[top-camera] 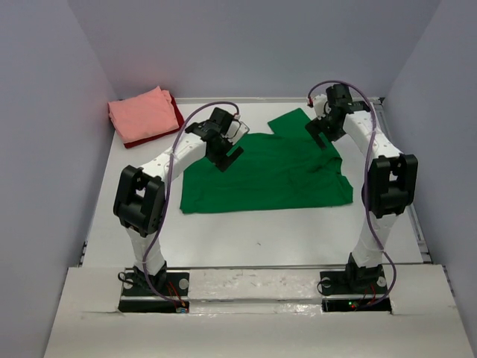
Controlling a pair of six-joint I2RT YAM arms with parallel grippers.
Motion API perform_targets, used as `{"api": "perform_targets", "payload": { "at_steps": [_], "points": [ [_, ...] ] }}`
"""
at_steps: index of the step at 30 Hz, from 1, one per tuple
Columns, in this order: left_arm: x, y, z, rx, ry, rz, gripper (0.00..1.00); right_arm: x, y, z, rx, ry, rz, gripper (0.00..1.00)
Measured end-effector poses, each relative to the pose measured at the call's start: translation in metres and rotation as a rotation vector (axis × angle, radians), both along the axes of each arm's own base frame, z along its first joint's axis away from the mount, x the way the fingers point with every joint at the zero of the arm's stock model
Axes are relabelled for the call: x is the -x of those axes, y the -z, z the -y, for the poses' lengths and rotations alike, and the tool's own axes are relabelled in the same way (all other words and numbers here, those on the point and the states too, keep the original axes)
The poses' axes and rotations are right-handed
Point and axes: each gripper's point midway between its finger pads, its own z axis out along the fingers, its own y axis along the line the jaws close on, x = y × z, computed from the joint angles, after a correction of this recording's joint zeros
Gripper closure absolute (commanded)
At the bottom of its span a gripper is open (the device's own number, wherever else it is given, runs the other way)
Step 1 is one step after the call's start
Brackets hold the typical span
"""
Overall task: Fold and stack the t-shirts
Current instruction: Grap the side of the flattened tshirt furthest away from the robot with both arms
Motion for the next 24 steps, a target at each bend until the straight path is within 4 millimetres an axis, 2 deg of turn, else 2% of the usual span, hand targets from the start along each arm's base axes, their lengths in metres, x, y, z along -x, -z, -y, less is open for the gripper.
{"api": "perform_targets", "payload": {
  "at_steps": [4, 8, 14, 18, 24],
  "points": [
    [-0.004, -0.006, -0.009, 0.004, -0.023, 0.019, 0.01, -0.010, -0.016, -0.001, -0.004, 0.000, 0.042, 0.00],
    [-0.023, -0.021, -0.036, 0.017, -0.107, 0.084, 0.01, -0.027, -0.024, -0.011, -0.048, -0.024, 0.093, 0.00],
    [-0.047, -0.022, -0.077, 0.004, -0.226, 0.141, 0.01, -0.057, -0.024, -0.038, -0.169, -0.102, 0.185, 0.00],
    [-0.058, -0.002, -0.093, -0.009, -0.269, 0.111, 0.01, -0.075, -0.015, -0.046, -0.204, -0.112, 0.212, 0.00],
    [-0.063, 0.037, -0.104, -0.036, -0.296, 0.034, 0.01, -0.112, 0.029, -0.038, -0.146, -0.069, 0.233, 0.00]
  ]
}}
